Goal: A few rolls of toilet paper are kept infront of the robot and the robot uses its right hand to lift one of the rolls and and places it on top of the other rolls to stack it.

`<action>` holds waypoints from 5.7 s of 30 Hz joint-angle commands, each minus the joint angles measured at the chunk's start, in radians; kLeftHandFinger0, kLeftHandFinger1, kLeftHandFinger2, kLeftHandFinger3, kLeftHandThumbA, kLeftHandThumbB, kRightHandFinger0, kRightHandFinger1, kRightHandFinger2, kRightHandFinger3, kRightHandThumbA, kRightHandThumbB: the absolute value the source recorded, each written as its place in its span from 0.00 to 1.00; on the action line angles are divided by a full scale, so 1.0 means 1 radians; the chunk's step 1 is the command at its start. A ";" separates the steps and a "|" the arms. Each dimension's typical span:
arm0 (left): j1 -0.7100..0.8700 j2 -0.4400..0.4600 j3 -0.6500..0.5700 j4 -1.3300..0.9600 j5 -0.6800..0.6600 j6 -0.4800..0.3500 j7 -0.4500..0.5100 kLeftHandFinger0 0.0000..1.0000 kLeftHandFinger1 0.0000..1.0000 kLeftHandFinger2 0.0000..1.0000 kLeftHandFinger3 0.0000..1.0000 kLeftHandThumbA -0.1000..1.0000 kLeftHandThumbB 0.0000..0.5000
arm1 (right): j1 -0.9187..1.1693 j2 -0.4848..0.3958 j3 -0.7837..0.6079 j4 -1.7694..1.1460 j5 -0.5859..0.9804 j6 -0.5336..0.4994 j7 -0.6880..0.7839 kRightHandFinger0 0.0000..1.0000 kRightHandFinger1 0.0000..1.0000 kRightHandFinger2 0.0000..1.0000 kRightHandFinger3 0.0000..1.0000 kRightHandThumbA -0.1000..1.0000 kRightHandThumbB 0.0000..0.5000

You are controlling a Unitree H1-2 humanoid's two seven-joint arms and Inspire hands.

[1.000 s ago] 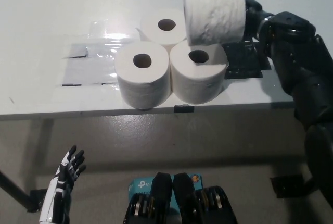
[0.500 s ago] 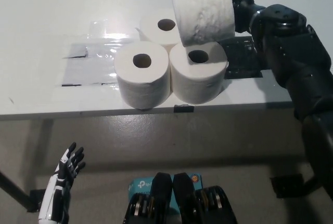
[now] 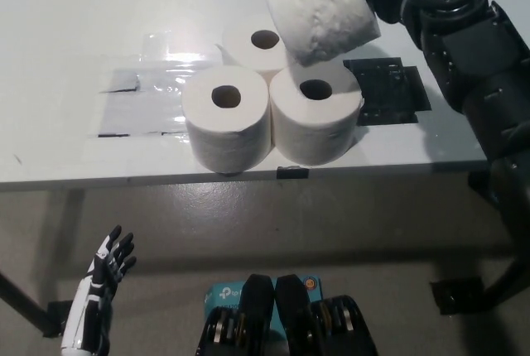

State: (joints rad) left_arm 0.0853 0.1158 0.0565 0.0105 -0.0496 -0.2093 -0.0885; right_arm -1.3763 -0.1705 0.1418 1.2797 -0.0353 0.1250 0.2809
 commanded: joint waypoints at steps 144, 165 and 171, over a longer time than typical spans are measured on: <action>-0.272 0.052 0.015 0.078 0.006 0.014 -0.008 1.00 1.00 1.00 1.00 1.00 0.14 | 1.032 -0.049 -0.646 -2.059 0.625 -0.112 -0.008 1.00 1.00 1.00 1.00 1.00 0.79; -0.183 0.052 0.006 0.041 -0.019 0.014 -0.029 1.00 1.00 1.00 1.00 1.00 0.14 | 1.212 0.240 -0.371 -1.230 0.103 -0.364 0.098 1.00 1.00 1.00 1.00 1.00 0.45; -0.155 0.046 0.000 0.029 -0.029 0.008 -0.034 1.00 1.00 1.00 1.00 1.00 0.10 | 1.212 0.230 -0.335 -1.186 0.097 -0.404 0.076 1.00 1.00 1.00 1.00 1.00 0.33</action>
State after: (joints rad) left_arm -0.0822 0.1416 0.0552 0.0923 -0.0472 -0.1563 -0.0922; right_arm -0.1332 0.0641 -0.2277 0.0768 0.0787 -0.1060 0.4171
